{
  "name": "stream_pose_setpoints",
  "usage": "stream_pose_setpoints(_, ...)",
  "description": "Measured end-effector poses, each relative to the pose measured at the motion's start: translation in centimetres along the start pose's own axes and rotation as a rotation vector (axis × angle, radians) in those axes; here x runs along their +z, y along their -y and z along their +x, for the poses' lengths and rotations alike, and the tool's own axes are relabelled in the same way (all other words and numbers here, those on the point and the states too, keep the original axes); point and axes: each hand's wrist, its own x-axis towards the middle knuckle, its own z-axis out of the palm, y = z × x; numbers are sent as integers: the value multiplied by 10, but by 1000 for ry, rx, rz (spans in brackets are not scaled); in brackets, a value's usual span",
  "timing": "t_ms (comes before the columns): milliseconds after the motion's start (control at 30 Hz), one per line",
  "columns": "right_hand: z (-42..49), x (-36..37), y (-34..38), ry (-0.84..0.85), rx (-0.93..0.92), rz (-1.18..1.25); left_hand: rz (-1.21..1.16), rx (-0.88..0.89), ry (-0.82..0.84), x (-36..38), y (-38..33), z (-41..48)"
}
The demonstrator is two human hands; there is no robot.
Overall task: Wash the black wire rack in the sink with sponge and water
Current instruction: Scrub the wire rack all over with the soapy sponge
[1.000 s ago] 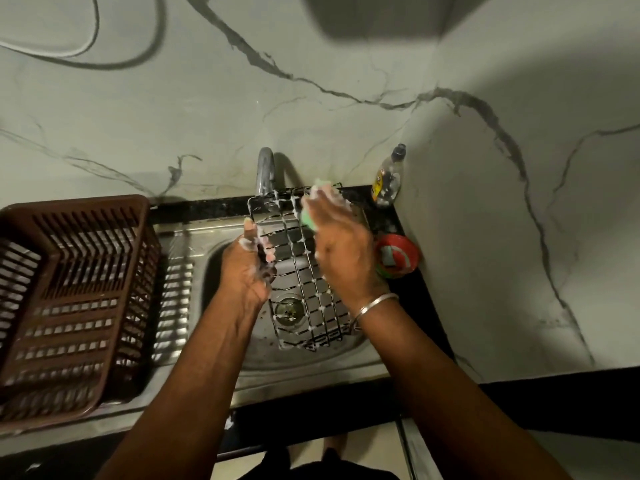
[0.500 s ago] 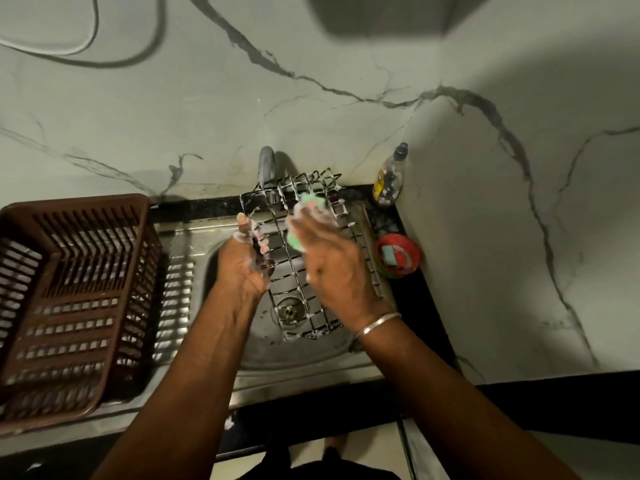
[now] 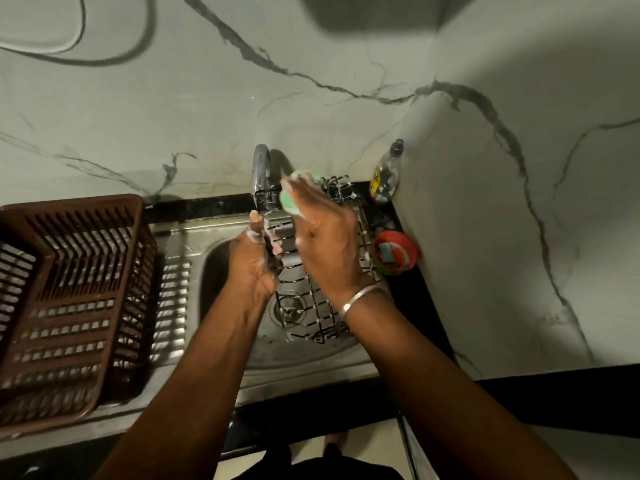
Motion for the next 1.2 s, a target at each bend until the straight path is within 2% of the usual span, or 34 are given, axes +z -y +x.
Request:
stream_pose_setpoints(100,-7,3,13,149,-209,-63,-54,-36,35,-1,1,0)
stream_pose_setpoints(233,-29,3,-6,184,-186,-106,-48,-27,-45,-2,-13,0)
stream_pose_setpoints(333,-44,4,-8,302,-325,-66,-50,-54,-81,-10,-20,6)
stream_pose_setpoints(367,-41,2,-13,289,-307,-71,-71,-51,-95,-14,-21,10)
stream_pose_setpoints(467,-28,-7,-25,176,-43,-88,-54,-57,-138,-16,-23,13)
stream_pose_setpoints(500,-29,-4,-21,184,-69,-82,-47,-56,-145,-15,-24,13)
stream_pose_setpoints(600,-43,-3,-11,305,-359,-52,-68,-71,-165,-14,-26,16)
stream_pose_setpoints(633,-37,-7,-18,283,-360,-76,-50,-61,-167,-15,-26,17)
stream_pose_setpoints(733,-19,-22,-38,87,-6,-108,20,-28,-172,-15,-25,18)
stream_pose_setpoints(767,-18,-21,-35,83,47,-86,21,-20,-171,-15,-27,17)
stream_pose_setpoints(800,-21,-16,-24,128,6,-103,19,-15,-184,-14,-30,15)
stream_pose_setpoints(867,-40,-5,-6,288,-229,-96,-15,-22,-177,-14,-34,15)
stream_pose_setpoints(933,-41,-8,-12,333,-332,-42,-39,-30,-179,-16,-35,19)
stream_pose_setpoints(967,-35,-13,-20,297,-272,-50,-46,-29,-180,-15,-35,18)
stream_pose_setpoints(1033,-24,-25,-31,149,0,-63,-60,-6,-176,-14,-34,18)
stream_pose_setpoints(1067,-25,-25,-29,122,62,-47,-67,-13,-178,-12,-33,18)
stream_pose_setpoints(1100,-30,-21,-18,151,27,-47,-55,-23,-188,-11,-34,18)
stream_pose_setpoints(1200,-51,-11,-3,327,-326,5,-106,-46,-215,-12,-38,21)
